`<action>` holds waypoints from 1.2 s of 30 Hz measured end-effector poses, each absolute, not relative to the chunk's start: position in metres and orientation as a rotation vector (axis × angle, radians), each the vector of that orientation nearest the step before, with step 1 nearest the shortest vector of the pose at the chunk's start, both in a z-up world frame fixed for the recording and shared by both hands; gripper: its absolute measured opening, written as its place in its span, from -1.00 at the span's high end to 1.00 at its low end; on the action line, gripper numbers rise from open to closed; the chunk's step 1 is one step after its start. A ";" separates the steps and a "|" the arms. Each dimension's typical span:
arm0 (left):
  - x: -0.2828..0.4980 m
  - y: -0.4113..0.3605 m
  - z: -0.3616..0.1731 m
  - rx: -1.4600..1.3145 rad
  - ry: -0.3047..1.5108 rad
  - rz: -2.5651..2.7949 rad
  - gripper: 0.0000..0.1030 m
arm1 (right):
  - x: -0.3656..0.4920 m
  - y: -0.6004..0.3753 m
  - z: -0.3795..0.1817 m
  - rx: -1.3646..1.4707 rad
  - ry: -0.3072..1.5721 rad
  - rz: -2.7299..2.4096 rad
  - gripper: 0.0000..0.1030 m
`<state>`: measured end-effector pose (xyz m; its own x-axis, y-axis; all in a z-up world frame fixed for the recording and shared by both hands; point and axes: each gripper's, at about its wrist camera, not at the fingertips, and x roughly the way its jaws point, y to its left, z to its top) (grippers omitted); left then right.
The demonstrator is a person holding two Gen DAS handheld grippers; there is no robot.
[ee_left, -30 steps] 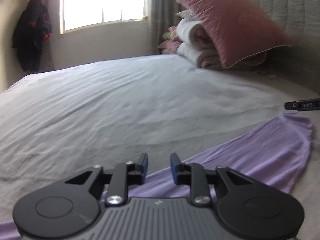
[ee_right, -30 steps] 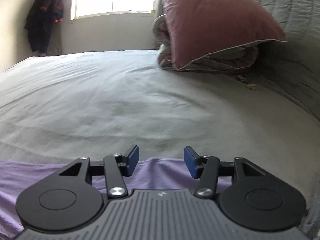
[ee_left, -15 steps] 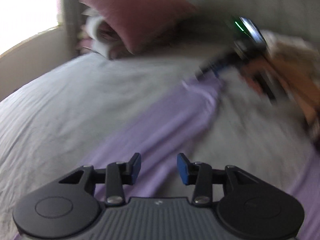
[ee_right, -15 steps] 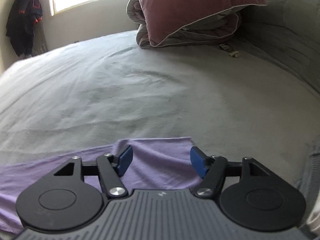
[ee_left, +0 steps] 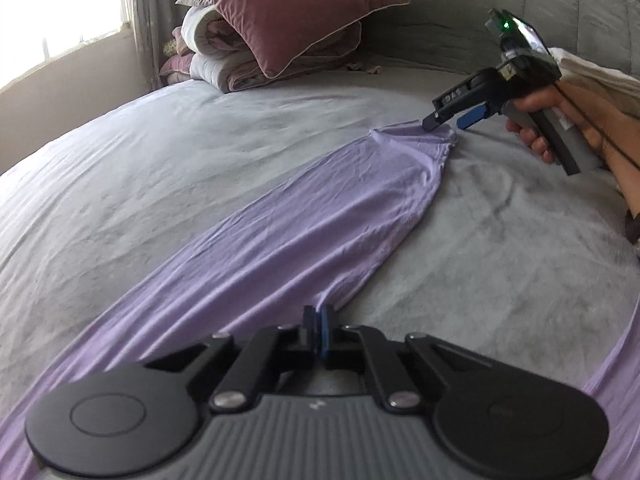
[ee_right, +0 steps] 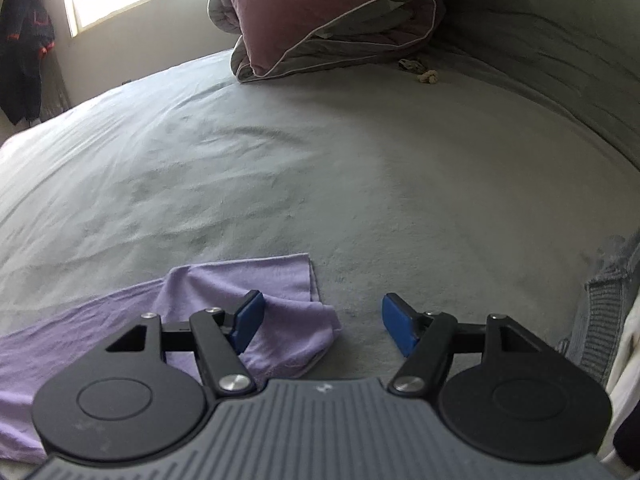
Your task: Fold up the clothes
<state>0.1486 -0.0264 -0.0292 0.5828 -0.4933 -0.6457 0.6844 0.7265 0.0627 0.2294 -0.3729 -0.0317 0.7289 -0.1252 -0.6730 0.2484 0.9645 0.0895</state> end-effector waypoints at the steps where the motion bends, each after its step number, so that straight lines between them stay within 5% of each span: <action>1: 0.147 -0.023 -0.027 0.297 0.652 -0.729 0.97 | 0.230 -0.372 -0.032 0.174 0.724 -0.208 -0.35; 8: 0.145 -0.012 -0.028 0.219 0.705 -0.817 0.88 | 0.232 -0.371 -0.037 0.156 0.594 -0.198 -0.28; 10: 0.144 -0.011 -0.026 0.195 0.695 -0.832 0.66 | 0.234 -0.369 -0.038 0.127 0.565 -0.194 0.06; 12: 0.144 -0.012 -0.022 0.167 0.683 -0.864 0.55 | 0.235 -0.366 -0.040 0.099 0.536 -0.190 0.93; 13: 0.146 -0.012 -0.019 0.155 0.678 -0.884 0.48 | 0.236 -0.365 -0.040 0.084 0.522 -0.187 0.94; 19: 0.165 -0.042 -0.004 0.197 0.649 -0.938 0.22 | 0.241 -0.362 -0.045 0.033 0.470 -0.174 0.91; 22: 0.185 -0.072 -0.002 0.296 0.634 -0.915 0.22 | 0.241 -0.371 -0.044 0.068 0.518 -0.182 0.70; 23: 0.197 -0.085 -0.002 0.319 0.638 -0.916 0.21 | 0.237 -0.374 -0.040 0.074 0.537 -0.186 0.50; 24: 0.211 -0.098 -0.003 0.329 0.650 -0.920 0.22 | 0.231 -0.379 -0.034 0.087 0.561 -0.185 -0.04; 26: 0.241 -0.125 -0.007 0.328 0.685 -0.924 0.22 | 0.220 -0.389 -0.024 0.119 0.597 -0.162 -0.43; 29: 0.281 -0.163 -0.014 0.324 0.725 -0.909 0.22 | 0.208 -0.393 -0.017 0.137 0.641 -0.137 -0.42; 33: 0.322 -0.213 -0.021 0.334 0.726 -0.869 0.24 | 0.210 -0.398 -0.025 0.180 0.711 -0.110 -0.02; 36: 0.339 -0.243 -0.021 0.298 0.765 -0.931 0.25 | 0.214 -0.397 -0.033 0.182 0.750 -0.107 0.09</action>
<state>0.3386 -0.2426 -0.0209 0.3627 -0.6098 -0.7047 0.8100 0.5803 -0.0853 0.2142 -0.3974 -0.0328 0.7275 -0.0321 -0.6853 0.1614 0.9789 0.1256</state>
